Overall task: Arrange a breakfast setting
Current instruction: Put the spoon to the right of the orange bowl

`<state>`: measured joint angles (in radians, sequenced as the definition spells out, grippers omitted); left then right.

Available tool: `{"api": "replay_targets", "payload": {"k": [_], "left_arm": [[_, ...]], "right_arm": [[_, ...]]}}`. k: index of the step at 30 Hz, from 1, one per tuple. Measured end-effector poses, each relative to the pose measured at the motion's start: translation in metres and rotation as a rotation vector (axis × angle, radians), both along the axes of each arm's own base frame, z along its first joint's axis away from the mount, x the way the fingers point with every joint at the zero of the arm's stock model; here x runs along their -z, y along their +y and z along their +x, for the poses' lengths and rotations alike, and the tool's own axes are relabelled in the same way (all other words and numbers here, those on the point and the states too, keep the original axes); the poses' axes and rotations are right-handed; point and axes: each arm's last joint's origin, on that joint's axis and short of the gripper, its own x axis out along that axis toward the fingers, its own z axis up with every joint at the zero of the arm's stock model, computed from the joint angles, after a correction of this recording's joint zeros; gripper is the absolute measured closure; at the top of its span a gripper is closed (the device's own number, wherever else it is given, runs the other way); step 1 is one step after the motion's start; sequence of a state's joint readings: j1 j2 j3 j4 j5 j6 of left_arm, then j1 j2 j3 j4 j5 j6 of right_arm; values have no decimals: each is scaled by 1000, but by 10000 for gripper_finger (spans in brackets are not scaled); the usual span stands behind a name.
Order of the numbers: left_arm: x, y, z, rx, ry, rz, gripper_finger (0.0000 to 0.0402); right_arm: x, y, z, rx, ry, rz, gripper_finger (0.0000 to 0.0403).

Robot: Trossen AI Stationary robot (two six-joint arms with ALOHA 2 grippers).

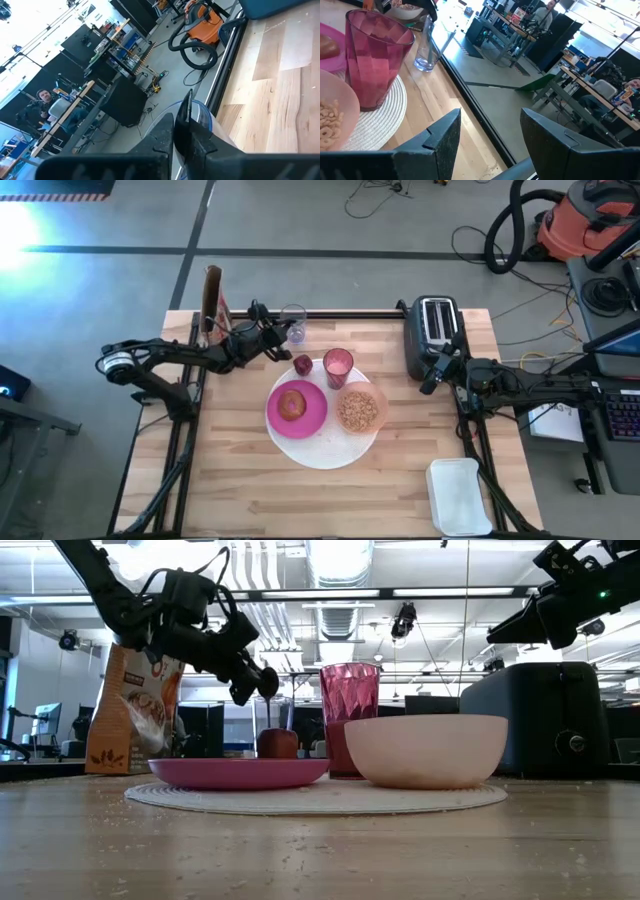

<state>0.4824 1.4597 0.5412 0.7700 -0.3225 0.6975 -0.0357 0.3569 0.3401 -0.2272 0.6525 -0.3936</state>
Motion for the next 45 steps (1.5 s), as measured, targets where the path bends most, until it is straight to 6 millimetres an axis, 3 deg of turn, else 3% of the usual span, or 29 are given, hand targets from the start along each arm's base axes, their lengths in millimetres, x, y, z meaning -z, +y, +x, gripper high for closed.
{"api": "replay_targets", "payload": {"k": [14, 21, 36, 45], "left_arm": [[-13, 3, 5, 0, -40, 20, 400], [-32, 0, 1, -2, -116, 19, 401], [-95, -28, -44, 124, -395, -92, 401], [-119, -41, -63, 217, -501, -64, 401]], "right_arm": [[0, 0, 0, 0, 0, 0, 207], [0, 0, 0, 0, 0, 0, 207], [0, 0, 0, 0, 0, 0, 207], [0, 0, 0, 0, 0, 0, 207]]}}
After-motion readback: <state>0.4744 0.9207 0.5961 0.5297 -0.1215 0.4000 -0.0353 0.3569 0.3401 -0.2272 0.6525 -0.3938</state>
